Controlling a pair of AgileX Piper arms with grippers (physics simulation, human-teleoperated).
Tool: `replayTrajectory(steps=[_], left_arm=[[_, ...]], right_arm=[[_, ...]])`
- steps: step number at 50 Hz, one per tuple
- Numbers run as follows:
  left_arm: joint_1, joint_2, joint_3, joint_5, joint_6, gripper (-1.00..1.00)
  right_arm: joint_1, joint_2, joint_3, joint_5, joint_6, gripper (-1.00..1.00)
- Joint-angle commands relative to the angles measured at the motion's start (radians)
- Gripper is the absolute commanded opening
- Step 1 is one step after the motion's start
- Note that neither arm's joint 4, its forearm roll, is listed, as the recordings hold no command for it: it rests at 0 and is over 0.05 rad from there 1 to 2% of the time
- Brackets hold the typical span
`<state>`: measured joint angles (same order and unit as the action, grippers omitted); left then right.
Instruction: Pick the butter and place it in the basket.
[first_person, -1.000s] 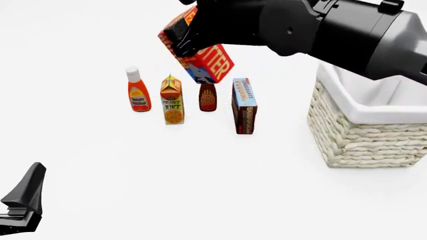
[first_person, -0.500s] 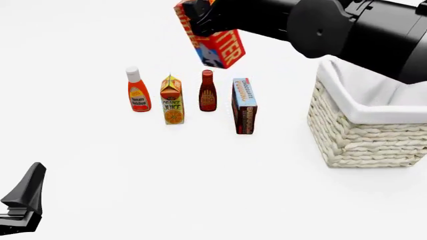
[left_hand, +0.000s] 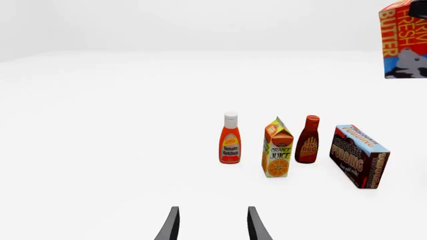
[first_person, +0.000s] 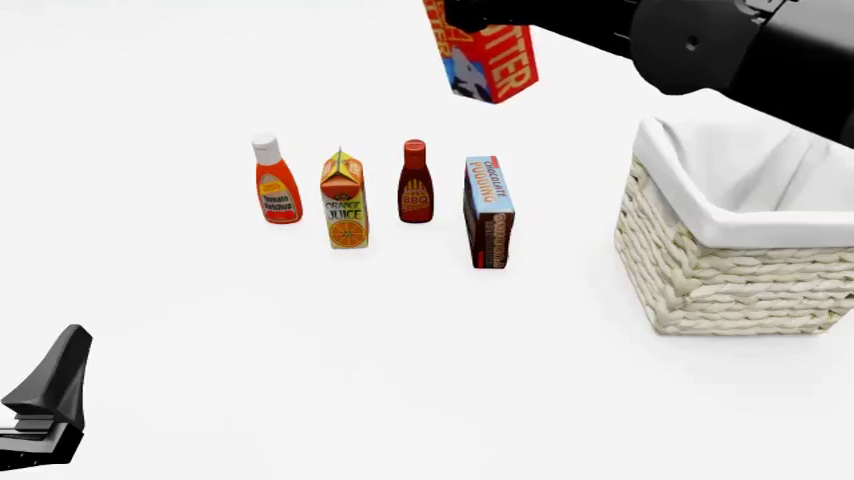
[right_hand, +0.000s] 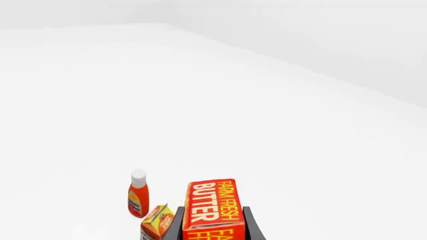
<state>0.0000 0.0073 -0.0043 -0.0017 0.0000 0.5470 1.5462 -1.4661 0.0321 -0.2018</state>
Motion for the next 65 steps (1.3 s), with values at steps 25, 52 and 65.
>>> replayTrajectory(steps=[25, 52, 65], left_arm=[[0.000, 0.000, 0.000, 0.000, 0.000, 1.00], [0.000, 0.000, 0.000, 0.000, 0.000, 1.00], [0.000, 0.000, 0.000, 0.000, 0.000, 1.00]], right_arm=[[-0.159, -0.008, -0.014, -0.028, 0.096, -1.00], [-0.177, 0.011, -0.041, -0.014, 0.085, -1.00], [-0.177, 0.011, -0.041, -0.014, 0.085, -1.00]])
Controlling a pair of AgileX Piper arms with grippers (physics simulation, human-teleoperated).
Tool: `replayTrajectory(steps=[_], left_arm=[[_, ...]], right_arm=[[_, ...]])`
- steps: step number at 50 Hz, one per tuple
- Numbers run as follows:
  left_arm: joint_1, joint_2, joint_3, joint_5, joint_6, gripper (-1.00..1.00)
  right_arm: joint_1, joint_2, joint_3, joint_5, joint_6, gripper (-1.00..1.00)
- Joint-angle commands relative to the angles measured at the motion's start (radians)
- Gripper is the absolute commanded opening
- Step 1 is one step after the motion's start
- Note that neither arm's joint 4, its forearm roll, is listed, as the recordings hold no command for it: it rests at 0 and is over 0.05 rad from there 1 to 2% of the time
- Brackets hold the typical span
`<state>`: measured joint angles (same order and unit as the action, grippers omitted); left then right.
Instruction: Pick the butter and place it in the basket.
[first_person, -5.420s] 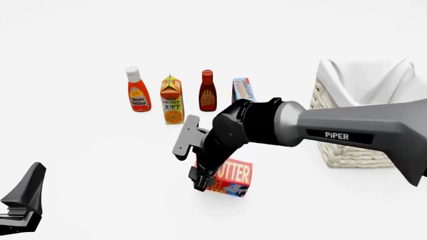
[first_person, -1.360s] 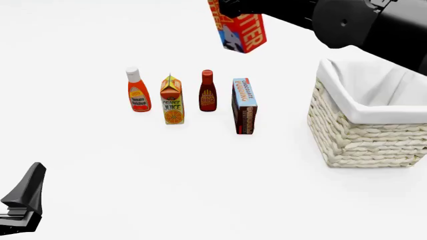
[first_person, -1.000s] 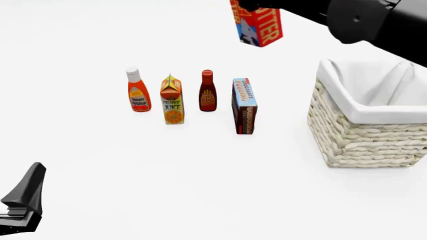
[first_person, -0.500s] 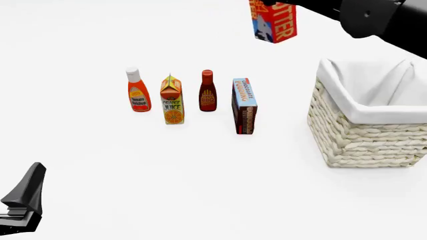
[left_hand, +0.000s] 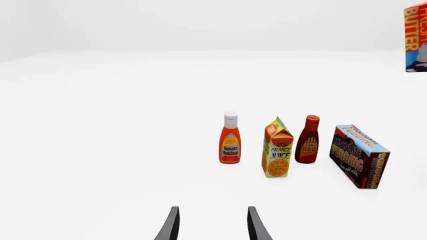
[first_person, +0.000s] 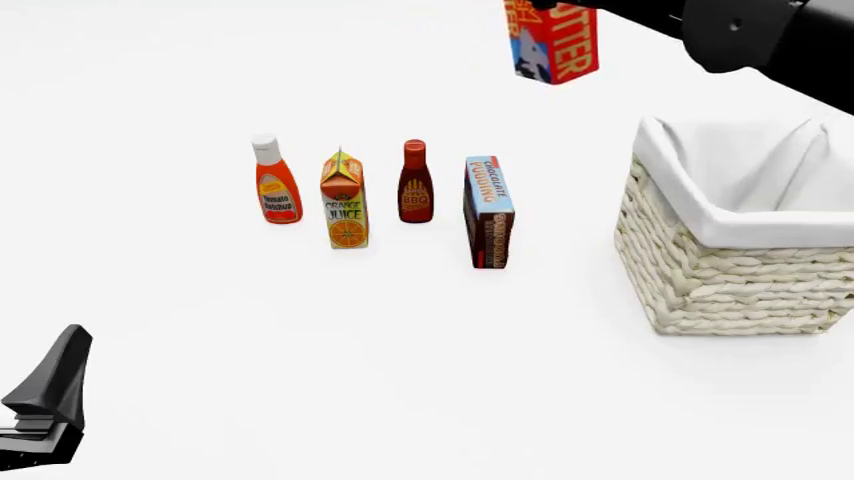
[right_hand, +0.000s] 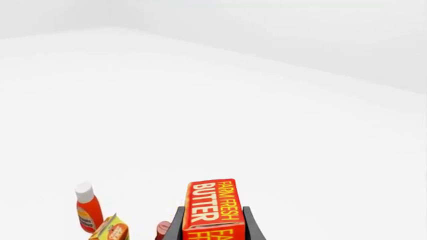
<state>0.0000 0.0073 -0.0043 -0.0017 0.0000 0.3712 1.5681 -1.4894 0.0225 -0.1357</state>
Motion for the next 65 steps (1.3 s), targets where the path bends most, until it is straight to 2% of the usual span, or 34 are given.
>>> replayTrajectory(steps=[1, 2, 4, 10, 15, 32, 65], left_arm=[[0.000, 0.000, 0.000, 0.000, 0.000, 1.00], [0.000, 0.000, 0.000, 0.000, 0.000, 1.00], [0.000, 0.000, 0.000, 0.000, 0.000, 1.00], [0.000, 0.000, 0.000, 0.000, 0.000, 1.00], [0.000, 0.000, 0.000, 0.000, 0.000, 1.00], [0.000, 0.000, 0.000, 0.000, 0.000, 1.00], [0.000, 0.000, 0.000, 0.000, 0.000, 1.00]], right_arm=[[-0.001, -0.011, -0.017, -0.005, 0.019, -1.00], [-0.007, -0.019, -0.006, -0.023, -0.012, -1.00], [-0.002, -0.012, -0.022, -0.009, 0.012, -1.00], [-0.015, -0.009, -0.020, -0.016, 0.008, -1.00], [-0.024, -0.001, -0.032, -0.007, 0.032, -1.00], [-0.071, 0.036, -0.050, -0.013, 0.058, -1.00], [-0.170, 0.077, -0.066, -0.028, 0.080, -1.00]])
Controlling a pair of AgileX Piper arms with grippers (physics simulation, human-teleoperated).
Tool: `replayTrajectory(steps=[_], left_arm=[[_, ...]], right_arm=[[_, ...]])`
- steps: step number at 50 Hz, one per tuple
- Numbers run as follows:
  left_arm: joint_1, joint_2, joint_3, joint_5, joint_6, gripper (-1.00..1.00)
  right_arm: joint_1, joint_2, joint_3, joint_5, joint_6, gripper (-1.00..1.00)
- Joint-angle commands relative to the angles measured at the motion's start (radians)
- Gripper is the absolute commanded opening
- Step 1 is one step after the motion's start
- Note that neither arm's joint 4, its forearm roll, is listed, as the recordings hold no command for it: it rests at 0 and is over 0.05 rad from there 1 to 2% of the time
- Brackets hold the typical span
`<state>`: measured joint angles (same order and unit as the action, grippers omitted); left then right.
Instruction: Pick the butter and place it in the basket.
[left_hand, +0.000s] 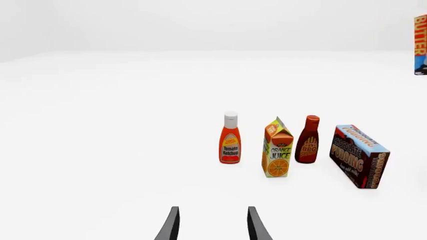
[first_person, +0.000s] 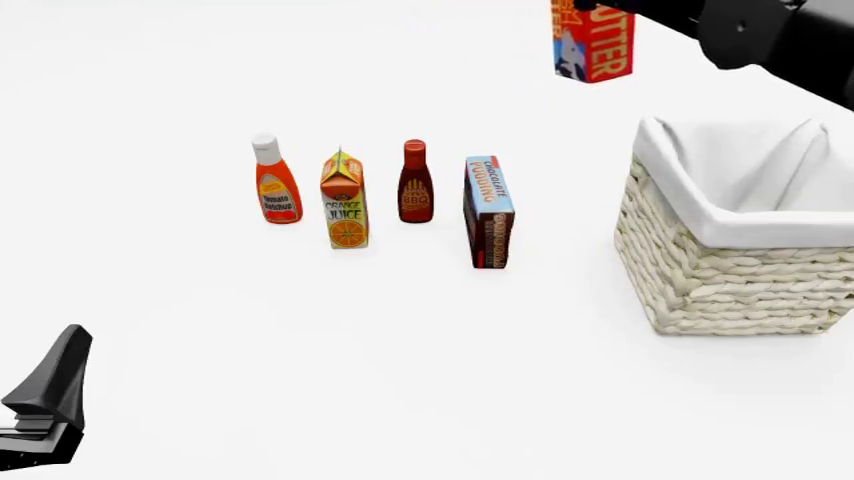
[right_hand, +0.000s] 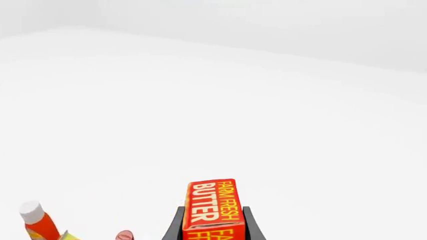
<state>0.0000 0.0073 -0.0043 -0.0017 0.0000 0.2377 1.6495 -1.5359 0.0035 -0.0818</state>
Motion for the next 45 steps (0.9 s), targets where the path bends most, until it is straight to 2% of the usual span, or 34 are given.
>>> replayTrajectory(steps=[1, 45], left_arm=[[0.000, 0.000, 0.000, 0.000, 0.000, 1.00], [0.000, 0.000, 0.000, 0.000, 0.000, 1.00]], right_arm=[[-0.045, -0.002, -0.021, -0.010, 0.026, -1.00], [-0.216, 0.032, -0.022, -0.047, 0.050, -1.00]])
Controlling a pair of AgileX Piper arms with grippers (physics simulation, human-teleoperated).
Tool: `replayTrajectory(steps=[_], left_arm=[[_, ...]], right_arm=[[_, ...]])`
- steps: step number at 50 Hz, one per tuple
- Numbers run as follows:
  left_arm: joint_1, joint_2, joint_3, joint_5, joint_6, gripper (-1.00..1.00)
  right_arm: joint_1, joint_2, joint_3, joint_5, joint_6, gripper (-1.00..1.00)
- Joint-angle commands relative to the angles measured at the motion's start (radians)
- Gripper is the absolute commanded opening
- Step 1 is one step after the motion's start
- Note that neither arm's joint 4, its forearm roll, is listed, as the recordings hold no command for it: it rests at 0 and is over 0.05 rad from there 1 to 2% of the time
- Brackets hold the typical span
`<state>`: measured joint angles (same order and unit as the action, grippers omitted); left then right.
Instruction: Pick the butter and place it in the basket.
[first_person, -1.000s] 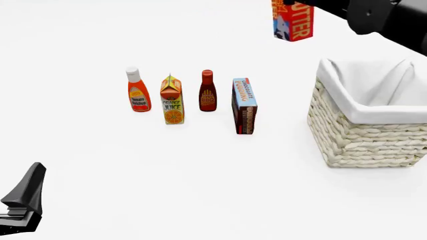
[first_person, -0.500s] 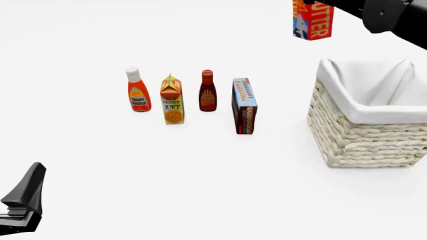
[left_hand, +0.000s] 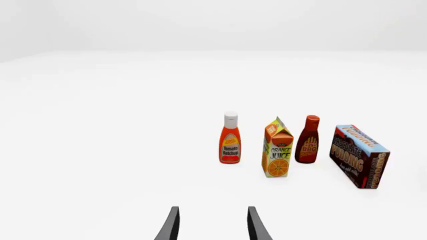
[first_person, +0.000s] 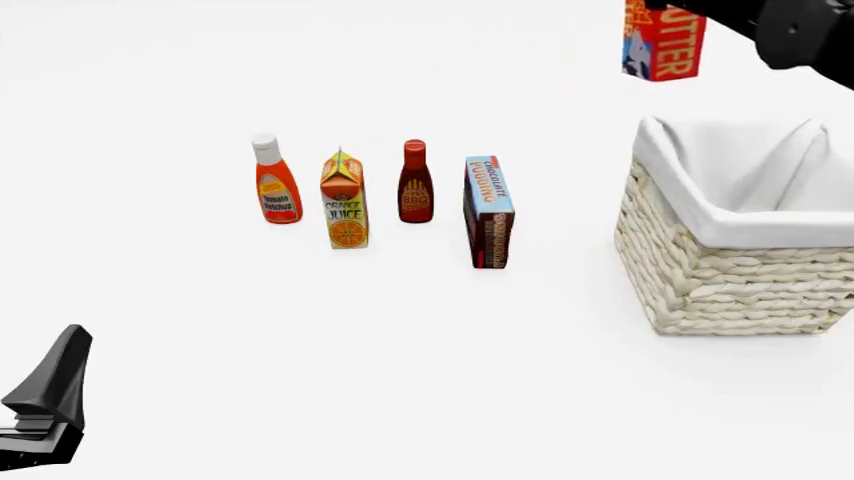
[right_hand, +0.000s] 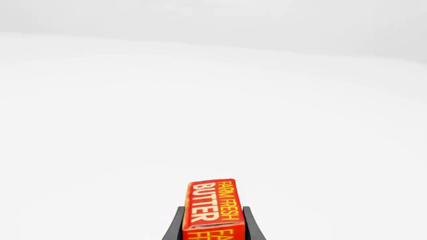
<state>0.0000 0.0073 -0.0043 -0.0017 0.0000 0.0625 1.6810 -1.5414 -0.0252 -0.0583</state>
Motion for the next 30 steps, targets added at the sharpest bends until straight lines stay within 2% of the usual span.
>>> replayTrajectory(steps=[1, 17, 30], left_arm=[[0.000, 0.000, 0.000, 0.000, 0.000, 1.00], [0.000, 0.000, 0.000, 0.000, 0.000, 1.00], [0.000, 0.000, 0.000, 0.000, 0.000, 1.00]], right_arm=[[-0.045, 0.004, -0.018, -0.019, 0.029, -1.00], [-0.082, 0.033, -0.009, -0.054, 0.051, -1.00], [-0.150, 0.065, -0.010, -0.080, 0.088, -1.00]])
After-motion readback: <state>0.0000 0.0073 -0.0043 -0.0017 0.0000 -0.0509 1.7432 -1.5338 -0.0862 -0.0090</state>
